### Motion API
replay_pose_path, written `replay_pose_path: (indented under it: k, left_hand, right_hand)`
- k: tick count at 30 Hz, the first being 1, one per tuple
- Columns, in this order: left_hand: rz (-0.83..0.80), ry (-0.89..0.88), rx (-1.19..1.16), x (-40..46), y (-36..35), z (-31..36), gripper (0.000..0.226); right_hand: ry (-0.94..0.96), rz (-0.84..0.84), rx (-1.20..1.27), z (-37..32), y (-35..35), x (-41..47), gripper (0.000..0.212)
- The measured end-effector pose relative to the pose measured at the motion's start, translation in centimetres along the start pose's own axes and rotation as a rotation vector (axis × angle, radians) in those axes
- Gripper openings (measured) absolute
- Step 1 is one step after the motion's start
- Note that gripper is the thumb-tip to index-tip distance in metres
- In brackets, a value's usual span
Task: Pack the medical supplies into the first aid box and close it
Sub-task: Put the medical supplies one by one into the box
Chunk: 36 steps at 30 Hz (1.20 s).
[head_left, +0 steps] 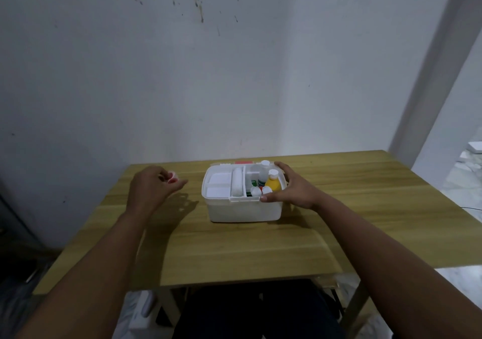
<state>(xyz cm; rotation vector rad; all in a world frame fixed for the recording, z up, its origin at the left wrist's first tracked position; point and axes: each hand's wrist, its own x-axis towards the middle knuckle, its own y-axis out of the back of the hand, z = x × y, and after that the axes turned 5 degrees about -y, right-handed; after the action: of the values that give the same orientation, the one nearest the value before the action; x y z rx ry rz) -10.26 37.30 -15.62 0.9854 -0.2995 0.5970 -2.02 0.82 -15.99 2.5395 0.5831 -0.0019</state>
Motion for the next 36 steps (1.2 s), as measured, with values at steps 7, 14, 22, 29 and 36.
replay_pose_path:
  k: [7,14,22,29,36]
  left_hand:
    - [-0.139,-0.139,-0.118,-0.8,-0.6,9.6,0.038]
    - [-0.232,-0.145,0.183,-2.1,-2.4,11.3,0.047]
    - [-0.232,-0.177,0.255,-2.4,-2.5,11.3,0.054]
    - [-0.258,-0.189,0.11,-2.2,-2.1,9.9,0.013]
    - [-0.302,-0.27,0.082,-1.7,-2.4,9.0,0.025]
  right_hand:
    - [-0.01,0.012,-0.009,-0.5,-0.1,-0.3,0.132]
    - [-0.005,0.022,-0.003,-0.8,0.0,-0.7,0.125]
    - [0.001,0.027,-0.021,-1.0,-0.1,-0.9,0.123]
    - [0.004,0.025,-0.017,-1.2,0.0,-1.2,0.116]
    - [-0.013,0.022,-0.01,-1.1,-0.1,-1.1,0.125]
